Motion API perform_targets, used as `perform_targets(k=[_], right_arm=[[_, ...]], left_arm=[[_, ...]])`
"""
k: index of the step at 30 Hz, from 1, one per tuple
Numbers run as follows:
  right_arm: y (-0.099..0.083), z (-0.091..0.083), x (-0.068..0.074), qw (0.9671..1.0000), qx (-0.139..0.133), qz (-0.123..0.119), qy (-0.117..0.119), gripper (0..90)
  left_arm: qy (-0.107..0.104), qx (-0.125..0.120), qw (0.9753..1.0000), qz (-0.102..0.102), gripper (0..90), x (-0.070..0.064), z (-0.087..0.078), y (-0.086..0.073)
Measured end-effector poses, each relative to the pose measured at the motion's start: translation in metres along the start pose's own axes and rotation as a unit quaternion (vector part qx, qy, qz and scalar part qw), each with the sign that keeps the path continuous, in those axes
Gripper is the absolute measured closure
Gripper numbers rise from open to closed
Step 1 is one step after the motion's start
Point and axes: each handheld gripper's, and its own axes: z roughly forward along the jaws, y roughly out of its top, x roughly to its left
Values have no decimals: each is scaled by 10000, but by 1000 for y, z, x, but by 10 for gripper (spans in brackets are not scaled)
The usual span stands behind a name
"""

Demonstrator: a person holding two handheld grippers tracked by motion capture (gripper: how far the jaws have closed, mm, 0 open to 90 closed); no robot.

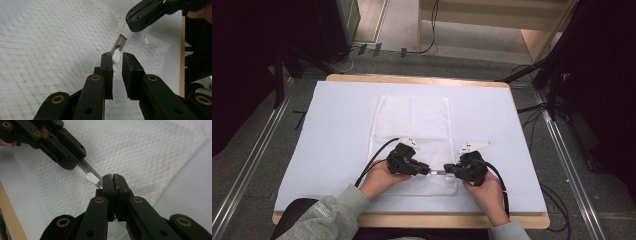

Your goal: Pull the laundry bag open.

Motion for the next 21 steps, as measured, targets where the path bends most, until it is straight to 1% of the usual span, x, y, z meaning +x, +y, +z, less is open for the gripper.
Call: perform_targets(k=[1, 3, 5, 6, 7, 8, 10, 11, 13, 14, 16, 17, 18, 20, 21], right_arm=[[-2, -1, -6, 9999, 84, 75, -64, 900], [-3, 1, -9, 9998, 137, 149, -74, 900], [-4, 4, -10, 9996, 230, 160, -72, 900], [-5, 5, -9, 9995, 276, 151, -83, 900], [-5, 7, -9, 9995, 298, 84, -80, 900], [-6, 8, -8, 9994, 309, 105, -84, 900], [-6, 9, -7, 9994, 315, 81, -91, 896], [-6, 11, -5, 9996, 274, 24, -75, 884], [-7, 11, -5, 9996, 272, -8, -86, 884], [-7, 12, -3, 9996, 253, -50, -126, 885], [-8, 12, -3, 9996, 238, -66, -126, 884], [-8, 12, -4, 9997, 211, -64, -121, 887], [-9, 12, -4, 9998, 185, -46, -102, 891], [-9, 13, -4, 9998, 152, -54, -76, 894], [-9, 13, -4, 9999, 147, -48, -74, 894]], left_arm=[[12, -11, 10000, -9, 790, 0, 1, 0], [9, 39, 10000, 23, 791, -2, 5, 3], [30, 27, 10000, 22, 795, -3, 6, 3], [53, 34, 10000, 54, 798, -4, 7, 4], [52, 52, 10000, 61, 798, -5, 10, 5], [52, 52, 10000, 61, 798, -5, 10, 5], [77, 101, 9999, 44, 798, -5, 13, 5], [72, 156, 9998, 53, 798, -4, 15, 6], [62, 159, 9998, 50, 797, -3, 17, 6], [44, 179, 9998, 47, 796, -3, 17, 6], [47, 229, 9997, 77, 796, -3, 19, 6], [-9, 203, 9998, 49, 795, -3, 21, 6], [-23, 227, 9997, 65, 794, -4, 22, 6], [1, 225, 9996, 162, 789, -7, 25, 7], [-3, 195, 9997, 158, 789, -7, 26, 7]])
